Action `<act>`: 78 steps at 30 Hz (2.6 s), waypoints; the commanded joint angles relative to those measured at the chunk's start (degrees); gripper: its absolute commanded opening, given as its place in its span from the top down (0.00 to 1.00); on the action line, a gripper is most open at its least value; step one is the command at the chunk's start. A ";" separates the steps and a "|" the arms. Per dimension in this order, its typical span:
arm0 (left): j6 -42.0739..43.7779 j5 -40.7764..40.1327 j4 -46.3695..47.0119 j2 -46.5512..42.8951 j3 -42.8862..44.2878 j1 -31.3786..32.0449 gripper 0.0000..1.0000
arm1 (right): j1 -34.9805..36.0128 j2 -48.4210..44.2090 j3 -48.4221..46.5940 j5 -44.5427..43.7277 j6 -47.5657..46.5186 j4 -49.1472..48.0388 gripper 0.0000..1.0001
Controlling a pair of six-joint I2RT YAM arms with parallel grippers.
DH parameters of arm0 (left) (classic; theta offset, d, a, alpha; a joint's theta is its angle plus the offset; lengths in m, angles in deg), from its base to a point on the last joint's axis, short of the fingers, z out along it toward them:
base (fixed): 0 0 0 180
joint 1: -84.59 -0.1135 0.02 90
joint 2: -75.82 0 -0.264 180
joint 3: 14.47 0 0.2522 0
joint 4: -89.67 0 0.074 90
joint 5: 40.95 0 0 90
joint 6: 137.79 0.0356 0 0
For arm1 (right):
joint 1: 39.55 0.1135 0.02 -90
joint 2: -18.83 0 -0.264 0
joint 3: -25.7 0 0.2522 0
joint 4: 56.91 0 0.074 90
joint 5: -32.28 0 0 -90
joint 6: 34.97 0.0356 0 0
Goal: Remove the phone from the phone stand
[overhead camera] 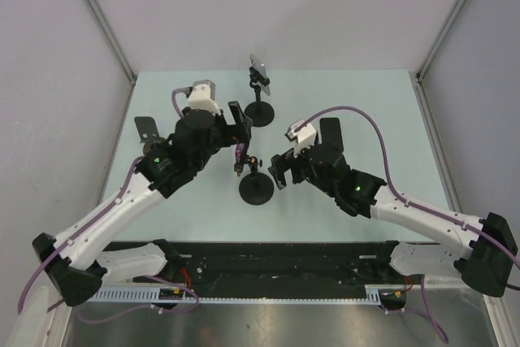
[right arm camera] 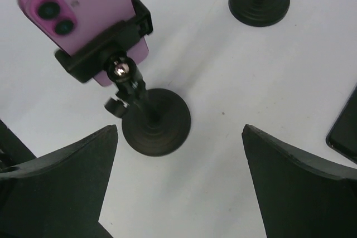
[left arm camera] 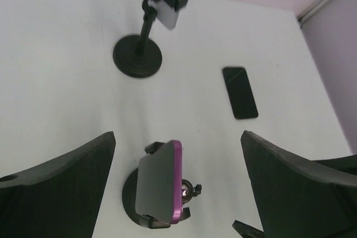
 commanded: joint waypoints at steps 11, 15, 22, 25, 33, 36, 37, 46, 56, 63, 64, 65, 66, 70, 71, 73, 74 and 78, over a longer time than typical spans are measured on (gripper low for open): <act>14.34 2.63 2.17 -21.51 -7.87 -11.38 0.00 | 5.94 12.21 -22.36 -9.79 13.90 7.75 0.00; 16.10 2.10 3.49 -27.22 -13.32 -11.38 0.00 | 7.17 16.43 -27.99 -10.75 16.63 10.75 0.00; 16.46 2.45 4.63 -34.53 -20.35 -11.38 0.00 | 8.84 25.39 -37.21 -15.40 20.15 16.89 0.02; 16.98 2.01 4.72 -36.12 -22.20 -11.38 0.00 | 9.28 30.84 -43.71 -16.81 20.15 22.34 0.04; 18.39 3.15 5.33 -37.18 -24.13 -11.38 0.00 | 9.81 36.12 -49.61 -17.70 18.92 28.94 0.44; 19.35 4.38 6.04 -36.83 -24.66 -11.38 0.00 | 9.72 36.21 -50.32 -18.05 17.43 30.35 0.66; 19.80 4.99 6.30 -36.74 -24.75 -11.38 0.00 | 9.72 35.86 -50.49 -17.61 16.73 30.53 0.71; 25.25 18.61 10.69 -31.73 -24.84 -11.38 0.00 | 6.75 29.10 -44.62 -4.62 -4.08 24.82 1.00; 26.04 30.57 13.16 -19.71 -25.11 -11.47 0.00 | -3.18 19.87 -34.59 19.11 -14.64 23.59 1.00; 27.44 36.63 15.36 -12.24 -23.61 -11.56 0.05 | -7.93 17.84 -33.36 31.50 -18.52 26.31 1.00; 27.97 37.07 15.53 -11.17 -22.83 -11.56 0.07 | -8.12 17.58 -33.01 32.04 -18.61 26.31 1.00; 28.15 37.95 15.62 -10.21 -22.56 -11.56 0.08 | -8.38 17.49 -32.83 32.48 -18.87 26.31 1.00; 28.41 38.57 15.97 -8.11 -22.21 -11.56 0.12 | -8.82 17.40 -32.74 33.36 -19.14 26.31 1.00; 29.29 41.91 16.24 -2.91 -19.66 -11.56 0.26 | -10.14 17.40 -31.78 35.65 -19.14 25.35 1.00; 29.38 42.43 16.32 -1.86 -19.22 -11.56 0.29 | -10.31 17.40 -31.60 36.09 -19.23 25.34 1.00; 29.38 43.84 16.41 0.25 -17.99 -11.56 0.36 | -10.67 17.49 -31.42 37.32 -19.40 25.08 1.00; 29.38 44.28 16.41 0.70 -17.64 -11.56 0.38 | -10.67 17.32 -31.16 37.76 -19.40 24.91 1.00; 29.91 46.30 16.85 2.20 -16.58 -11.56 0.42 | -11.02 17.23 -30.55 38.73 -19.49 23.94 1.00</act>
